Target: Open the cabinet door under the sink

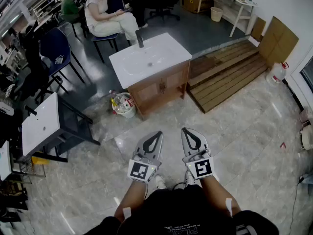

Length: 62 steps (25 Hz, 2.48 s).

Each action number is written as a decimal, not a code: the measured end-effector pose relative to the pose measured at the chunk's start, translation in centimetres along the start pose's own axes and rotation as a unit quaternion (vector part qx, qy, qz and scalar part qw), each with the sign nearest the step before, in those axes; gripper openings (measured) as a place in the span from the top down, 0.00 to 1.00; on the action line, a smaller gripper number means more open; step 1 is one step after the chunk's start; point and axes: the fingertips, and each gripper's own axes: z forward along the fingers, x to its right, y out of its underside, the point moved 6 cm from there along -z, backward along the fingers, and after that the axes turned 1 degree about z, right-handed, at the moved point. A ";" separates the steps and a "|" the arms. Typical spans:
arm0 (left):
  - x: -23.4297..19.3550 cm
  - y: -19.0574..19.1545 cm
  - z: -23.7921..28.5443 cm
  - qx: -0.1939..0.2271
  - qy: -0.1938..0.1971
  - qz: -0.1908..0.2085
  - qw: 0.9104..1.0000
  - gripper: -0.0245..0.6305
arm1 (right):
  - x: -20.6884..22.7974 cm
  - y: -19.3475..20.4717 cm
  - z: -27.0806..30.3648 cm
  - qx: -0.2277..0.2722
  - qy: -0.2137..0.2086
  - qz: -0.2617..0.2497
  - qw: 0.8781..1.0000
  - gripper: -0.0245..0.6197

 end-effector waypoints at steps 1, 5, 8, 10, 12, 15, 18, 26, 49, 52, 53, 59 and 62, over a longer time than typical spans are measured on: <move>-0.1 0.1 0.1 0.000 0.000 -0.002 1.000 0.93 | 0.0 0.1 0.2 0.001 -0.001 0.000 1.000 0.92; -0.6 0.6 0.0 -0.005 0.003 -0.005 1.000 0.93 | -0.4 0.3 0.7 0.002 -0.002 0.002 1.000 0.92; -1.3 1.3 -0.6 -0.012 0.009 -0.004 1.000 0.93 | -1.3 0.4 1.2 0.001 -0.003 -0.003 1.000 0.92; -1.9 1.2 -1.1 -0.008 0.014 -0.003 1.000 0.93 | -2.0 0.2 1.5 0.004 0.004 0.005 1.000 0.92; -2.6 1.0 -1.4 0.000 0.020 -0.006 1.000 0.93 | -2.7 0.0 1.7 0.007 0.014 0.009 1.000 0.92; -3.9 1.0 -2.1 0.005 0.024 -0.018 1.000 0.93 | -3.5 0.3 2.1 0.007 0.038 0.012 0.999 0.92; -4.9 1.4 -2.4 0.001 0.029 -0.013 0.999 0.93 | -3.7 0.4 2.7 0.008 0.053 0.018 0.998 0.92; -6.5 2.3 1.6 -0.004 0.034 -0.001 0.999 0.93 | -0.9 1.8 5.3 -0.001 0.056 0.026 0.998 0.92; -7.2 2.3 20.5 -0.037 -0.074 0.033 0.996 0.93 | 17.4 5.5 15.2 0.023 -0.039 0.058 0.997 0.92; -7.7 2.6 21.4 -0.042 -0.079 0.027 0.996 0.93 | 18.2 6.1 16.2 0.021 -0.041 0.061 0.997 0.92; -7.9 3.0 21.7 -0.045 -0.079 0.026 0.996 0.93 | 18.4 6.4 16.5 0.018 -0.041 0.063 0.997 0.92; -10.9 4.8 23.8 -0.053 -0.083 0.027 0.995 0.93 | 19.1 7.9 19.6 0.008 -0.046 0.052 0.998 0.92; -12.7 5.8 24.8 -0.055 -0.085 0.017 0.995 0.93 | 18.9 8.1 21.5 0.005 -0.051 0.038 0.998 0.92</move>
